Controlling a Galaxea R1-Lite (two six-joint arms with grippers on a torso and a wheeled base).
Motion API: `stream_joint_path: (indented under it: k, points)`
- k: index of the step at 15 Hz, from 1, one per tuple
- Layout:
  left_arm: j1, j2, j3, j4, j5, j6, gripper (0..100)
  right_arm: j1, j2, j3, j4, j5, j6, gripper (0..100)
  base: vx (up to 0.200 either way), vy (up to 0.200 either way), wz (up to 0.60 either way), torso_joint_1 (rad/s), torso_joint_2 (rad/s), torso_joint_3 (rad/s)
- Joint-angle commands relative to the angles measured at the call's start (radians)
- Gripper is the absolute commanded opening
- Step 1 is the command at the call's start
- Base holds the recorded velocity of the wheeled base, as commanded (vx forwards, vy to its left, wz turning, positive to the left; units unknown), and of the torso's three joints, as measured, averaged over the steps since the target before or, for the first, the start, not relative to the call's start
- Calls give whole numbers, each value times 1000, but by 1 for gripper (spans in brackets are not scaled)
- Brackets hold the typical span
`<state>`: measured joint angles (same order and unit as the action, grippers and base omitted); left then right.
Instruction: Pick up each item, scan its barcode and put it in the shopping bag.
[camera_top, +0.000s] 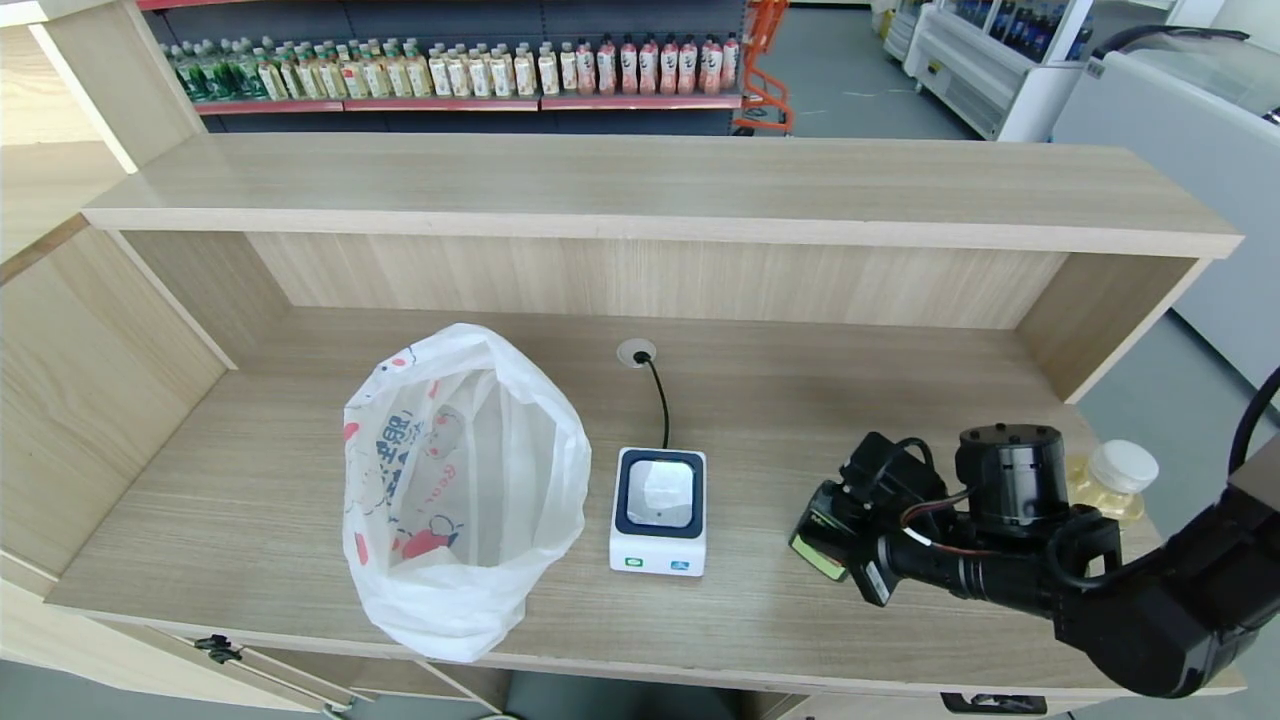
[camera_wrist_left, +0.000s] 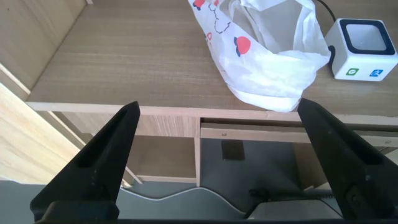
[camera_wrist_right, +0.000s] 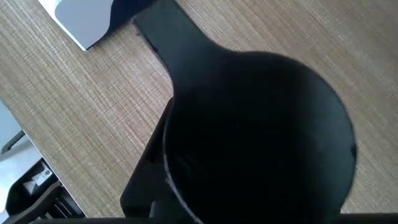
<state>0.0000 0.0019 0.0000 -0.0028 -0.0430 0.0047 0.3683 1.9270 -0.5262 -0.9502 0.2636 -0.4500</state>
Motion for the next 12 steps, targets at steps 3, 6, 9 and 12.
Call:
stream_joint_path:
  k: [3,6,9,12]
  points:
    - [0,0,0,0,0,0,100,-8,-100,0,-4,5,-4,0,0,0,0,0,0,0]
    - [0,0,0,0,0,0,100,-31,-243,23,5,-3,-81,0,0,0,0,0,0,0]
    - [0,0,0,0,0,0,100,-62,-352,92,-5,8,-325,0,0,0,0,0,0,0]
    - [0,0,0,0,0,0,100,-69,-393,106,-21,217,-593,0,0,0,0,0,0,0]
